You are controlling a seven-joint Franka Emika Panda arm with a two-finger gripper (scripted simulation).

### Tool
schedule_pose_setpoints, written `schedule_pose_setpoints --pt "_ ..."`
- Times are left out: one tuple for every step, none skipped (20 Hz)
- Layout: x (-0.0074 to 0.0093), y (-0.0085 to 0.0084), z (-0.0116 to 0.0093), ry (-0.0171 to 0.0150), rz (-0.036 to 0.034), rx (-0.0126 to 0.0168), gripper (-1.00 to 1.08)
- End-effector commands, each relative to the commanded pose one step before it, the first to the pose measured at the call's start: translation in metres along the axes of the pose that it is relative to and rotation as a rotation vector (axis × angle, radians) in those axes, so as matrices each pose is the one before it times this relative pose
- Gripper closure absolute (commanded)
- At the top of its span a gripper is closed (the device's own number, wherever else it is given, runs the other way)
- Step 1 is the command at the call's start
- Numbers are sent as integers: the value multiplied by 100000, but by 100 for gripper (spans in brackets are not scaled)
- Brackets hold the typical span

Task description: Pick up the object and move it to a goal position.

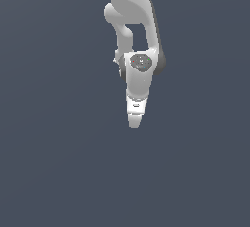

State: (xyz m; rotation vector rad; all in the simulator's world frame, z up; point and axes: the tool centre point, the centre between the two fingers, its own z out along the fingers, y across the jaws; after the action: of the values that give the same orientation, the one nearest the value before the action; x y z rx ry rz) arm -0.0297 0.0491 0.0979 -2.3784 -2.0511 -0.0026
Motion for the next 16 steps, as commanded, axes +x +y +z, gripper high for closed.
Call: schedule_pose_setpoints --pt "-277 1224 -1841 124 -38 10 108" --pt "-120 533 -781 0 0 0 108" --pt "-123 549 -800 0 0 0 108" --pt "-126 566 -806 40 -9 26 108" --pt "-128 576 -830 0 0 0 108" --pt "-130 588 -840 0 0 0 108" --pt "-130 591 -838 0 0 0 108" --pt "-125 572 -806 0 0 0 108" --pt "-120 554 -773 0 0 0 108" --pt "-115 537 -743 0 0 0 108" --pt "-128 531 -690 -48 40 30 108" --pt "-105 497 -676 0 0 0 108" --pt "-97 465 -626 0 0 0 108" --pt "-97 436 -571 -61 32 -1 108" --pt "-82 401 -530 0 0 0 108" --pt "-80 372 -479 -62 30 -3 108"
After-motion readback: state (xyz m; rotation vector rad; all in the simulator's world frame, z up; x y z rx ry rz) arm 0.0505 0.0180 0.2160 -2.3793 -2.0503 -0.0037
